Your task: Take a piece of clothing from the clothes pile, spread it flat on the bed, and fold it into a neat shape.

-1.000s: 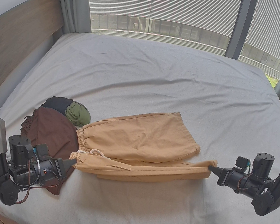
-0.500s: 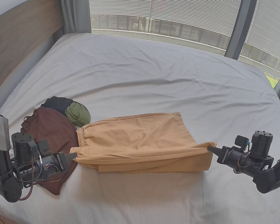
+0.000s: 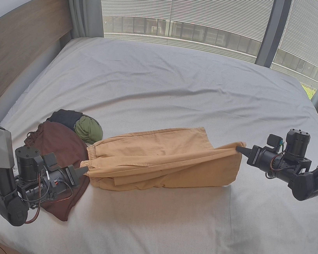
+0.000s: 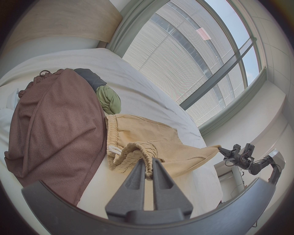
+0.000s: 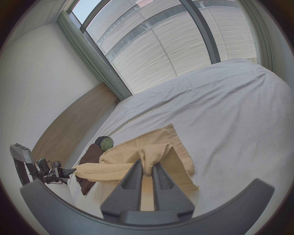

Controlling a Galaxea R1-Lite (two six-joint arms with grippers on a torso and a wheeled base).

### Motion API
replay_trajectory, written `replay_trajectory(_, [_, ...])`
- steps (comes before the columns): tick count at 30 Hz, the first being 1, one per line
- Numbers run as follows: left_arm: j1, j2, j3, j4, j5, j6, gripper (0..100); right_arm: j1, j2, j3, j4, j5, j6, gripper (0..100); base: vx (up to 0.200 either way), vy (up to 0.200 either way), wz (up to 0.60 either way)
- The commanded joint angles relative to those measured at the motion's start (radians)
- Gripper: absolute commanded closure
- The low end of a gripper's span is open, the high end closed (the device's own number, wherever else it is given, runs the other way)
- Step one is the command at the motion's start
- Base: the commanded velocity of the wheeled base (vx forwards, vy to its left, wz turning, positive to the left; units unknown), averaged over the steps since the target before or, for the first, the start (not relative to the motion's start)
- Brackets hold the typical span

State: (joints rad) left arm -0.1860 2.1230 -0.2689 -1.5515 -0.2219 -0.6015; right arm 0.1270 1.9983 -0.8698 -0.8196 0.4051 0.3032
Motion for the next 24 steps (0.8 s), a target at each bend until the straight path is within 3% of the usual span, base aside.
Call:
replay_trajectory(1, [0.0,0.029,-0.018,0.001,0.01,-0.006,100,-0.001,0.042,-0.08,0.022,0.0,-0.001,100,0.0,0.0,0.0])
replay_trajectory(24, [0.031,0.08,-0.084,0.001,0.055,-0.066,100,0.019,0.255,-0.406,0.059,0.004,-0.001,100,0.0,0.0,0.0])
